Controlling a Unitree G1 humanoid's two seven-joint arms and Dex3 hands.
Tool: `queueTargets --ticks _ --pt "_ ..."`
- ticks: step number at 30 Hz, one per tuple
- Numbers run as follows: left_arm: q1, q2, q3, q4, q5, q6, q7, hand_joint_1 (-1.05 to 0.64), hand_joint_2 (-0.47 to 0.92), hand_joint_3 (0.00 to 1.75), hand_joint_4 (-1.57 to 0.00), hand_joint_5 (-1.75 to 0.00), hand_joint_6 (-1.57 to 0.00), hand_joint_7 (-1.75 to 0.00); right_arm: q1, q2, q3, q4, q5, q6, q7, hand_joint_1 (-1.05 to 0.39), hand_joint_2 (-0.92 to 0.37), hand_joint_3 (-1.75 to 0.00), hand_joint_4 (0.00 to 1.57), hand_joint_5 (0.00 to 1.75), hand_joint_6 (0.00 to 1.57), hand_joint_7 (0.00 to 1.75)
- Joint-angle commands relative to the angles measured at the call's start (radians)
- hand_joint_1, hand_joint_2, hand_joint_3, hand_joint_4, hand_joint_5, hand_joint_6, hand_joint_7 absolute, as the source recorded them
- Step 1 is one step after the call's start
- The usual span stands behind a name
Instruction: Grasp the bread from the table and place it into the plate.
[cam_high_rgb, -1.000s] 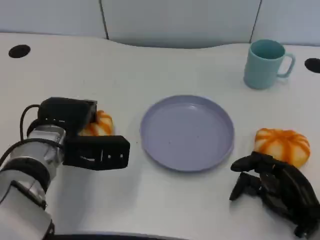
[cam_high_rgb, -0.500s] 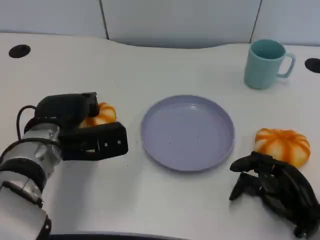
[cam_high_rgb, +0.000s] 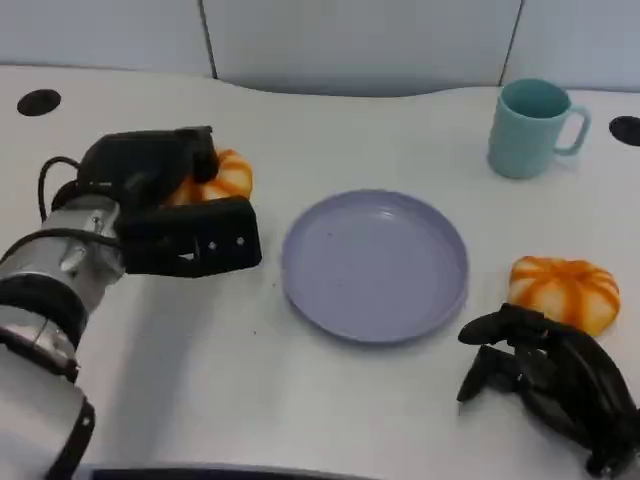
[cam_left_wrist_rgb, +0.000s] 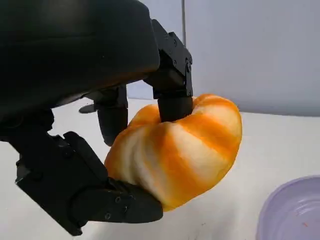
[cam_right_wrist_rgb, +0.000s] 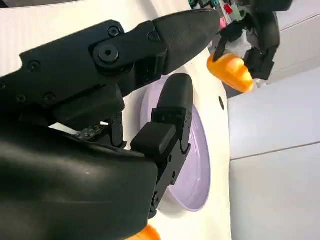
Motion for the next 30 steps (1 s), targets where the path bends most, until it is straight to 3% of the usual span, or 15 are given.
queueTargets --ticks 1,11,17,30 --pt "-0.048 -0.014 -0.01 -0.017 0.005 -0.03 -0.016 -0.17 0.57 0.65 -0.84 -1.75 -0.66 -1.75 0.015 0.003 0.0 0.039 -0.005 0.009 -0.001 -0.49 -0.92 -0.06 0.65 1.41 0.8 0.8" --pt "-0.065 -0.079 -0.038 -0.023 0.026 -0.124 0.037 -0.21 0.61 0.71 -0.92 -1.75 -0.73 -1.75 0.001 0.005 0.008 0.051 -0.012 -0.002 0.006 -0.54 -0.92 -0.05 0.65 1.42 0.8 0.81" --pt "-0.086 -0.135 -0.068 -0.028 0.05 -0.159 0.044 -0.22 0.49 0.95 -0.96 -1.75 -0.75 -1.75 -0.009 0.014 -0.001 0.068 -0.004 -0.011 0.023 -0.53 -0.92 -0.05 0.68 1.41 0.8 0.83" --pt "-0.074 -0.232 -0.1 0.003 0.056 -0.121 0.031 -0.25 0.39 1.14 -1.01 -1.75 -0.79 -1.75 -0.025 0.019 -0.01 0.11 -0.001 -0.043 0.064 -0.5 -0.92 -0.07 0.67 1.43 0.78 0.83"
